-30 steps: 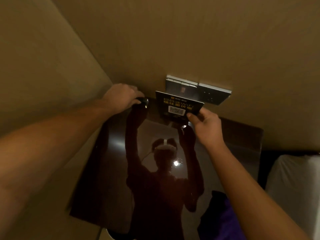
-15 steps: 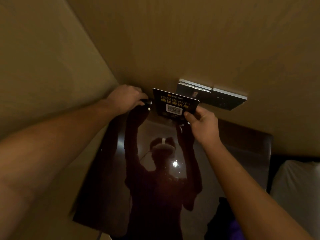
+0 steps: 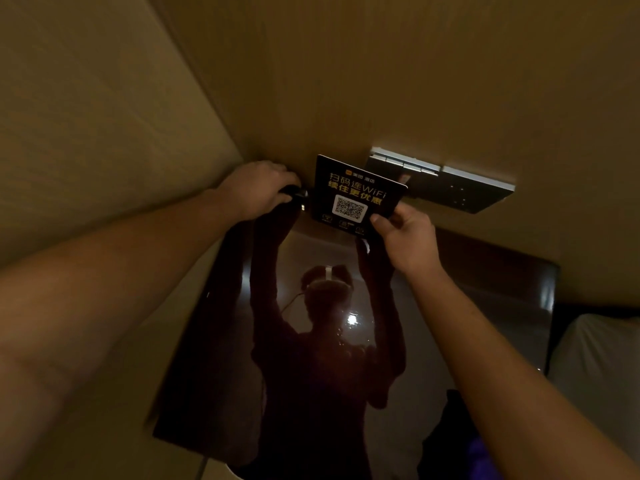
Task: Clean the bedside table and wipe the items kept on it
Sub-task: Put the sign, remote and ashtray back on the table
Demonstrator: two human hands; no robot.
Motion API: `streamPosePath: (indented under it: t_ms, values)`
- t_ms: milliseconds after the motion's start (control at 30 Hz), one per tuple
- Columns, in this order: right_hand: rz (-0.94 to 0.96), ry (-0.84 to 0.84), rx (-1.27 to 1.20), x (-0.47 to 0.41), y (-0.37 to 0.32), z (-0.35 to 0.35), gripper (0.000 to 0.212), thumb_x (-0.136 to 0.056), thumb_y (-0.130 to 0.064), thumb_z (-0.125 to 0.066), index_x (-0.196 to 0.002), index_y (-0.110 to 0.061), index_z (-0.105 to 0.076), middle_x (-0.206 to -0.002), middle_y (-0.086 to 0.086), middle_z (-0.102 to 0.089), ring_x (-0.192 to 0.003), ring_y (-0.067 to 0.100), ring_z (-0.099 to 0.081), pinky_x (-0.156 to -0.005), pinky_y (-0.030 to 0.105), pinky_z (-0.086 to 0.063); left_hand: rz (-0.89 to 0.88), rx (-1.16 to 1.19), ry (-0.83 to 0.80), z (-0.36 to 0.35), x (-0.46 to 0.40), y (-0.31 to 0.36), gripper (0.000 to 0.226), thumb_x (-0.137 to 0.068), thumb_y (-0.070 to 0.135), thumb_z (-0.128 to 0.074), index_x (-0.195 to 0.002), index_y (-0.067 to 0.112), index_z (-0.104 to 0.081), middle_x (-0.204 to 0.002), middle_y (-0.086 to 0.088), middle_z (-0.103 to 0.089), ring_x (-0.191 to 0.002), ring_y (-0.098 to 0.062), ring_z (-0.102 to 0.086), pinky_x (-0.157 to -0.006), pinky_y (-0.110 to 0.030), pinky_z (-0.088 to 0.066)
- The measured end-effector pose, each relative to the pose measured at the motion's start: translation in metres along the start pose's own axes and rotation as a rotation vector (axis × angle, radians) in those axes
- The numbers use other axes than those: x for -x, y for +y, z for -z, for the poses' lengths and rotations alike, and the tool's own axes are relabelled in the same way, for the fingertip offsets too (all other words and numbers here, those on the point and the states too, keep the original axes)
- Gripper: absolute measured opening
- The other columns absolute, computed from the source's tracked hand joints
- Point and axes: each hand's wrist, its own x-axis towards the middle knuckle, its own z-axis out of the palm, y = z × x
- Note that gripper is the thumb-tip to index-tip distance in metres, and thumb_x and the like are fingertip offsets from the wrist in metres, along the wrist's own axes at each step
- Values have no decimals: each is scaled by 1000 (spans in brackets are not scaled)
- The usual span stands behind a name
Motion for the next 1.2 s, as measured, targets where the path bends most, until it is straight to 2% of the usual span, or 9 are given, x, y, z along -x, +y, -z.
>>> streamPosePath:
  t_ms: [400,500,600,733,800,867,967,1100,1200]
  values:
    - [-18,-24,17,-12,-1,0,28,-101,-12,-63,-128,-18,-66,-118,3,-71,-112,20,-68,-101,45,-56,-7,-76,74,-15,-3,-7,40,-87,17,-61,-127,15,-61,-113,-13,-67,-111,-35,-62,-89,-44,-45]
    - [-35,0,-2,-13,3,0,32,-98,-13,-67,-130,-17,-65,-109,-5,-71,-104,9,-70,-89,27,-59,21,-95,123,-19,0,-9,45,-86,17,-61,-131,17,-57,-118,-11,-64,-114,-34,-58,-92,-44,-38]
    - [-52,34,-15,-11,6,0,37,-94,-12,-72,-130,-18,-63,-96,-15,-69,-84,-11,-66,-70,5,-51,21,-100,200,-19,7,-10,46,-83,14,-60,-129,15,-58,-119,-12,-63,-111,-35,-58,-96,-46,-38]
    - [-56,89,-37,6,11,4,45,-90,-7,-76,-132,-13,-60,-116,0,-69,-106,11,-67,-95,27,-56,19,-104,299,-17,23,-2,44,-83,17,-59,-127,15,-60,-124,-12,-60,-113,-36,-56,-100,-49,-37]
    - [-65,128,-30,12,12,7,54,-90,-12,-77,-139,-18,-55,-124,2,-67,-109,14,-66,-89,26,-57,30,-93,379,-17,29,3,42,-86,28,-58,-126,17,-60,-126,-12,-57,-113,-35,-54,-100,-49,-37]
    - [-62,180,-22,29,16,18,61,-90,-20,-78,-144,-27,-51,-116,4,-70,-101,14,-69,-77,23,-56,41,-80,457,-18,41,18,45,-88,46,-57,-125,21,-60,-125,-11,-54,-113,-33,-51,-98,-48,-37]
    - [-30,235,-29,54,21,33,63,-89,-25,-79,-144,-32,-48,-116,10,-69,-97,16,-69,-90,39,-60,94,-46,536,-25,56,47,49,-88,60,-56,-125,27,-60,-125,-9,-51,-113,-30,-50,-95,-45,-37]
    - [90,299,20,86,27,51,62,-88,-33,-79,-143,-33,-51,-132,-8,-55,-100,1,-61,-94,34,-57,172,38,610,-35,72,85,55,-90,60,-57,-137,32,-55,-148,-10,-45,-131,-32,-46,-106,-50,-37]
    - [141,334,44,119,44,72,59,-88,-40,-77,-141,-40,-52,-143,-10,-48,-127,10,-53,-103,31,-51,126,74,664,-39,83,136,61,-92,62,-56,-146,34,-49,-162,-9,-32,-145,-33,-36,-115,-58,-31]
